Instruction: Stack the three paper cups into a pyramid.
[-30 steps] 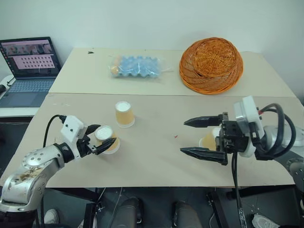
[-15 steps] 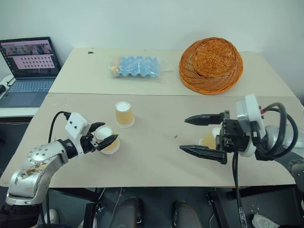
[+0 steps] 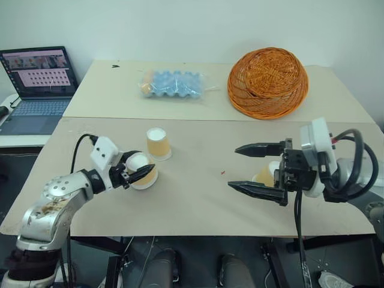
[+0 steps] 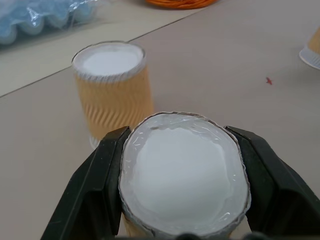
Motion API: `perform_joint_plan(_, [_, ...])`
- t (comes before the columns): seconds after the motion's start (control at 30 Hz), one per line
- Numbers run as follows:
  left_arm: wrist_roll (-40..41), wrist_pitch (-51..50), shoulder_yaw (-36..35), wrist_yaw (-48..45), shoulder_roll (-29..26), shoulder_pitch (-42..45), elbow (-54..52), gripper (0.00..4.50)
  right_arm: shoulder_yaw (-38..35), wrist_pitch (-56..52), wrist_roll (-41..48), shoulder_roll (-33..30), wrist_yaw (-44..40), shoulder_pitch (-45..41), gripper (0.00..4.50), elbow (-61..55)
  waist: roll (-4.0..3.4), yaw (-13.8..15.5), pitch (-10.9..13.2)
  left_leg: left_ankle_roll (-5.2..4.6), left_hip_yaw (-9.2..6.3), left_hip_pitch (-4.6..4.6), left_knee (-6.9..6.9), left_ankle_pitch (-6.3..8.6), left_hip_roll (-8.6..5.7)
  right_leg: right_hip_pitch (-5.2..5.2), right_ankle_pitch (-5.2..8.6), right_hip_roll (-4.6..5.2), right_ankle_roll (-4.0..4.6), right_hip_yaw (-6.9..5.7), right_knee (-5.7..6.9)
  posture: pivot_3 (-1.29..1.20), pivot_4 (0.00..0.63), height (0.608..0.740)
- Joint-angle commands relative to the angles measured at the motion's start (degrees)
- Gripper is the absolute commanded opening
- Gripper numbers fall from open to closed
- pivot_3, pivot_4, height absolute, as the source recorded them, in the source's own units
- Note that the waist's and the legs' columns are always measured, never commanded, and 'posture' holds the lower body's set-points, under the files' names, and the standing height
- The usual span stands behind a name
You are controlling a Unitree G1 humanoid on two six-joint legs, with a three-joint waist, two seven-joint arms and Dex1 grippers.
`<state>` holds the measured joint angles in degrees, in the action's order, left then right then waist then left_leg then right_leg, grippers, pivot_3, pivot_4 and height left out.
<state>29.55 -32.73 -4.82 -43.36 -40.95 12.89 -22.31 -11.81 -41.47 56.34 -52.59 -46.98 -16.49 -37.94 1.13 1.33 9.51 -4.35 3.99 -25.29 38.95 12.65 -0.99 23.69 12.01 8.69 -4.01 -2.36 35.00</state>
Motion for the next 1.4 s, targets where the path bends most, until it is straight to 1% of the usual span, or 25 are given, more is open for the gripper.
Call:
perform_joint_plan(0.03, [-0.01,1.87,7.82,-6.50,1.26,7.10,-2.55,2.51,-1.86,0.42,-0.12,-0.58,0.85,-0.47,4.50,-0.97,0.00,0.14,0.00,-0.02,0.00,0.00,0.00,-0.02,-0.01,0.00,0.00,-0.01,0.00,0.00,0.00,0.00,0.150,0.726])
perform_joint_plan(0.07, [-0.56,2.38,10.10,-8.14,1.93,9.29,-1.80,2.51,-1.89,0.52,-0.33,-0.61,0.94,-0.43,4.50,-1.01,0.00,0.28,0.00,-0.10,0.00,0.00,0.02,-0.06,-0.04,-0.04,0.00,-0.02,0.00,-0.01,0.01,0.00,0.150,0.726])
perform_joint_plan(0.1, [-2.04,3.75,12.86,-9.33,3.95,12.77,0.78,2.51,-2.07,0.64,-0.43,-0.62,1.08,-0.07,4.50,-1.32,0.01,0.36,0.00,-0.31,0.01,-0.01,0.03,-0.19,-0.04,-0.06,0.00,-0.04,0.00,-0.02,0.00,0.00,0.150,0.726])
perform_joint_plan(0.17, [-4.55,6.22,16.31,-10.45,7.34,17.89,5.60,2.51,-2.21,0.76,-0.60,-0.61,1.43,0.32,4.50,-1.75,0.01,0.80,0.00,-0.34,0.01,0.00,0.04,-0.20,-0.06,-0.35,0.00,-0.06,-0.01,-0.03,0.00,0.00,0.150,0.726])
perform_joint_plan(0.2, [-6.29,8.01,18.05,-10.39,10.38,21.47,9.84,2.51,-2.51,0.78,-0.60,-0.54,1.80,0.72,4.50,-2.19,0.02,0.86,0.00,-0.35,0.01,0.00,0.09,-0.20,-0.06,-0.36,-0.01,-0.12,-0.01,-0.03,-0.01,0.00,0.150,0.726])
perform_joint_plan(0.3, [-10.01,12.61,20.95,-10.56,16.81,28.82,20.01,2.51,-3.35,0.69,-0.47,-0.45,2.95,1.62,4.50,-3.31,0.04,0.93,0.01,-0.42,0.00,0.01,0.13,-0.20,-0.05,-0.42,0.00,-0.17,-0.02,-0.03,-0.02,0.00,0.150,0.726])
perform_joint_plan(0.47, [-14.67,20.40,23.43,-14.14,24.32,36.83,36.37,2.51,-5.32,0.31,0.13,-0.60,5.66,3.58,4.50,-5.75,0.10,0.89,0.04,-0.58,0.01,-0.06,0.23,-0.13,-0.09,-0.43,0.01,-0.17,-0.08,-0.02,-0.03,0.00,0.150,0.726])
perform_joint_plan(0.73, [-19.31,26.54,25.61,-18.77,29.53,39.11,48.62,2.51,-7.76,0.08,1.58,-0.93,9.03,6.18,4.50,-8.38,0.11,0.86,0.05,-0.62,0.00,-0.09,0.27,-0.11,-0.06,-0.43,0.01,-0.17,-0.10,-0.03,-0.02,0.00,0.150,0.726])
perform_joint_plan(0.9, [-19.93,26.87,23.80,-19.04,32.03,40.43,53.37,2.51,-8.89,0.16,2.47,-1.23,10.55,7.52,4.50,-9.55,0.12,1.02,0.05,-0.68,-0.04,-0.20,0.37,-0.07,-0.06,-0.40,0.00,-0.15,-0.13,-0.05,-0.02,0.00,0.150,0.726])
perform_joint_plan(1.33, [-22.33,29.17,22.71,-19.09,34.24,41.09,57.68,2.51,-9.93,0.65,3.61,-1.76,11.23,7.86,4.50,-9.54,0.12,0.95,0.05,-0.98,-0.06,-0.30,0.87,0.13,-0.05,-0.51,-0.08,-0.08,-0.28,-0.05,-0.02,0.00,0.150,0.726])
perform_joint_plan(1.4, [-22.99,29.73,22.73,-18.46,34.30,41.13,58.25,3.51,-9.90,0.69,3.64,-1.80,11.34,7.76,4.50,-9.49,0.12,0.96,0.05,-0.99,-0.06,-0.30,0.88,0.14,-0.05,-0.51,-0.09,-0.06,-0.29,-0.05,-0.02,0.00,0.150,0.726])
